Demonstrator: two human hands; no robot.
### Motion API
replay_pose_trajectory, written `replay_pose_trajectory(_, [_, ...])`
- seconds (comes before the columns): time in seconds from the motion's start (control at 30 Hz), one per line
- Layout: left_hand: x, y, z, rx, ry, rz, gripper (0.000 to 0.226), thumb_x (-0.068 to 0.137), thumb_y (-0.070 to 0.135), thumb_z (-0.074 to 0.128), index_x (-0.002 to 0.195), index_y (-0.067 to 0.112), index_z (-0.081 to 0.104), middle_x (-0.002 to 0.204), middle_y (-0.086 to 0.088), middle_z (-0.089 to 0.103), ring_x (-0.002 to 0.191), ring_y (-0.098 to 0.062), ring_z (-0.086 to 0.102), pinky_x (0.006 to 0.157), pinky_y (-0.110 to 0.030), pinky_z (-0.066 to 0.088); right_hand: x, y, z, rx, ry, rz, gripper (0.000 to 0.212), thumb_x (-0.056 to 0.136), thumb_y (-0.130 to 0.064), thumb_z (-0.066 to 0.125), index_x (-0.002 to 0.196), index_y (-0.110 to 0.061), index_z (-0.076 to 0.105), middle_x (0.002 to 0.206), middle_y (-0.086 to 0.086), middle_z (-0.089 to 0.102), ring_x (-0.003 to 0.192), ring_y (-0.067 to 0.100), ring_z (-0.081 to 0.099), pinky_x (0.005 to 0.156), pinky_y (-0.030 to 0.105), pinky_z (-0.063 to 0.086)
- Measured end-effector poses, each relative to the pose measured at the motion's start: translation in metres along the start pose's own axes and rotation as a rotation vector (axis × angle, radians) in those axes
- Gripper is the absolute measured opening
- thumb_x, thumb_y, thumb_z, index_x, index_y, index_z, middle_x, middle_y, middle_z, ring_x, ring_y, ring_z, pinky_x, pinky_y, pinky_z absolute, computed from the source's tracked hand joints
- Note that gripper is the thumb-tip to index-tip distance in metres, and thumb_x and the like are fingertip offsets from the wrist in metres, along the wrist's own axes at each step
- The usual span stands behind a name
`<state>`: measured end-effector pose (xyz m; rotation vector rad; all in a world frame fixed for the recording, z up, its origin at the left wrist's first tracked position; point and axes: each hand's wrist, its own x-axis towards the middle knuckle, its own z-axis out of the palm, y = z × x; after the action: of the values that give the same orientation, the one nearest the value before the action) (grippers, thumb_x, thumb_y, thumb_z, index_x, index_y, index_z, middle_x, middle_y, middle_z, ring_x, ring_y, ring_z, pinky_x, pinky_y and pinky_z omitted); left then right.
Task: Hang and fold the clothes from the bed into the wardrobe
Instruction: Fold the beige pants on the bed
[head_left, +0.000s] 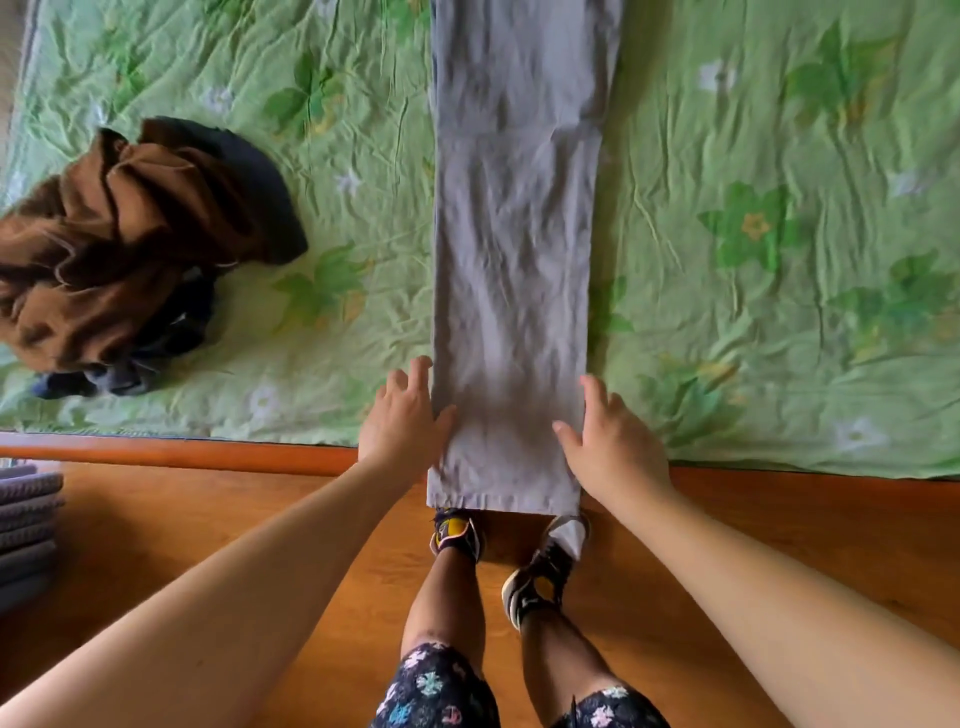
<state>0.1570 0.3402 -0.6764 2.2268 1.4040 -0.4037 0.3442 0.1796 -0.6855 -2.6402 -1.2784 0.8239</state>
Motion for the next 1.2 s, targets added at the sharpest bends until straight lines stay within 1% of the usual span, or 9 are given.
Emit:
replay_pose_trajectory(0.03, [0.009,0.003,-0.001,0.022,0.021,0.07,0.055,0.092,0.039,0.06,0.137,0.024,0.031,0.132,-0.012,0.044,0.123,-0.036,0.046,0.087,-0.051,0.052,0.01,-0.003,0.0,-0.064,0.102,-0.098,0.066,0.091,-0.046,0.066,0.144,-0.019,0.039,0.114,0.013,0.058,0.097,0.035,0.06,0.068,0.042,0.053])
replay_pose_trajectory(0.1, [0.028,0.009,0.003,0.107,-0.004,0.22,0.067,0.096,0.036,0.054,0.154,0.026,0.022,0.158,-0.012,0.018,0.148,-0.034,0.016,0.116,-0.051,0.033,0.038,-0.009,0.004,-0.16,0.166,-0.252,0.071,0.089,-0.043,0.069,0.149,-0.016,0.043,0.142,0.019,0.046,0.127,0.041,0.048,0.092,0.05,0.05])
replay_pose_trajectory(0.17, [0.046,0.012,0.013,0.225,-0.031,0.342,0.072,0.101,0.04,0.045,0.16,0.026,0.007,0.167,-0.01,-0.008,0.154,-0.03,-0.01,0.125,-0.046,0.012,0.064,-0.011,0.011,-0.208,0.094,-0.313,0.075,0.093,-0.046,0.061,0.156,-0.017,0.035,0.163,0.018,0.025,0.151,0.04,0.021,0.114,0.054,0.031])
replay_pose_trajectory(0.23, [0.062,0.01,0.027,0.326,-0.029,0.4,0.071,0.103,0.049,0.035,0.16,0.027,-0.001,0.166,-0.009,-0.019,0.153,-0.029,-0.016,0.124,-0.047,0.007,0.085,-0.006,0.023,-0.269,0.097,-0.333,0.077,0.093,-0.054,0.056,0.158,-0.02,0.031,0.167,0.014,0.016,0.154,0.037,0.01,0.12,0.056,0.019])
replay_pose_trajectory(0.4, [0.106,0.007,0.031,0.335,0.087,0.44,0.073,0.098,0.062,0.02,0.16,0.03,0.0,0.166,-0.01,-0.015,0.153,-0.028,-0.013,0.125,-0.047,-0.002,0.125,0.001,0.035,-0.319,0.218,-0.38,0.077,0.092,-0.065,0.041,0.157,-0.025,0.033,0.167,0.013,0.018,0.155,0.033,0.012,0.12,0.064,0.011])
replay_pose_trajectory(0.7, [0.262,0.053,-0.046,0.303,0.159,0.458,0.068,0.101,0.059,0.02,0.16,0.032,-0.001,0.167,-0.009,-0.015,0.153,-0.025,-0.016,0.124,-0.051,0.0,0.279,-0.03,-0.033,-0.378,0.326,-0.304,0.072,0.092,-0.063,0.037,0.154,-0.028,0.039,0.165,0.013,0.026,0.152,0.036,0.021,0.121,0.063,0.009])
replay_pose_trajectory(0.83, [0.315,0.064,-0.069,0.334,0.153,0.462,0.067,0.101,0.06,0.018,0.158,0.037,-0.01,0.165,-0.013,-0.019,0.153,-0.027,-0.018,0.124,-0.048,-0.003,0.326,-0.031,-0.057,-0.35,0.331,-0.22,0.076,0.091,-0.07,0.029,0.156,-0.032,0.034,0.166,0.014,0.023,0.153,0.037,0.017,0.121,0.062,0.006])
replay_pose_trajectory(1.0, [0.379,0.09,-0.096,0.187,0.225,0.375,0.069,0.102,0.058,0.025,0.16,0.031,0.001,0.166,-0.015,-0.014,0.153,-0.03,-0.014,0.125,-0.046,0.002,0.4,-0.032,-0.097,-0.301,0.386,-0.222,0.077,0.092,-0.07,0.027,0.157,-0.029,0.033,0.167,0.016,0.016,0.155,0.036,0.009,0.122,0.061,0.004])
replay_pose_trajectory(1.2, [0.444,0.106,-0.13,0.122,0.234,0.269,0.068,0.101,0.061,0.028,0.159,0.037,0.003,0.166,-0.014,-0.016,0.153,-0.033,-0.011,0.125,-0.045,0.004,0.479,-0.035,-0.135,-0.345,0.228,-0.181,0.081,0.09,-0.077,0.017,0.16,-0.039,0.01,0.169,0.009,-0.002,0.155,0.034,-0.007,0.12,0.063,-0.002])
